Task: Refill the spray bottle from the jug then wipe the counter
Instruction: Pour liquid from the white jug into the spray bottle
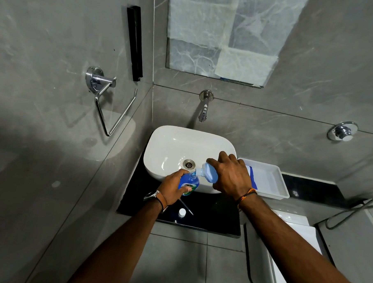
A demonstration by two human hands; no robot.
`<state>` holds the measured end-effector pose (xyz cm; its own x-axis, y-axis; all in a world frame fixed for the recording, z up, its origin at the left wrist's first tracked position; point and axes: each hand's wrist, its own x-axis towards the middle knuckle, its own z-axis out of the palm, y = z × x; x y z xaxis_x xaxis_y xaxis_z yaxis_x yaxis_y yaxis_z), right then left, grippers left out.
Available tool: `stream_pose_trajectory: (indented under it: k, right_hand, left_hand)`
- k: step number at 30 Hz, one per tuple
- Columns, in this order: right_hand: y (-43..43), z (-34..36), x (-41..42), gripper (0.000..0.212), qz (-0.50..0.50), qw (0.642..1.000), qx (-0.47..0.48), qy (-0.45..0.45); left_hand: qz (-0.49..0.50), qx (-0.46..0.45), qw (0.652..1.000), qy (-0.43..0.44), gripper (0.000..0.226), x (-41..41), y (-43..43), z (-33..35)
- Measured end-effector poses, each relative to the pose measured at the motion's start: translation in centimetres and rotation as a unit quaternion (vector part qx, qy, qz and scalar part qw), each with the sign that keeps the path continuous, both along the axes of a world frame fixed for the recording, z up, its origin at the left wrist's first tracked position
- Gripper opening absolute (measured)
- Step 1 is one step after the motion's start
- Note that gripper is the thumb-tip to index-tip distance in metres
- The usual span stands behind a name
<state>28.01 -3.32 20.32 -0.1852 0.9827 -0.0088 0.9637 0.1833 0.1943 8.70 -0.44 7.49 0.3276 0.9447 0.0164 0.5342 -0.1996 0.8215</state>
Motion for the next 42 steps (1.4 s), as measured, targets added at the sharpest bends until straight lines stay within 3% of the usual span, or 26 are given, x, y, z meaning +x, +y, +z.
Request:
stream_pose_trajectory:
  k: [42]
  right_hand:
    - [-0.26,-0.56,-0.18,0.083,-0.006,1.0,0.018,0.021]
  left_hand:
    - [-0.001,0.009,1.0,0.011,0.049,-0.66,-0.08,0.08]
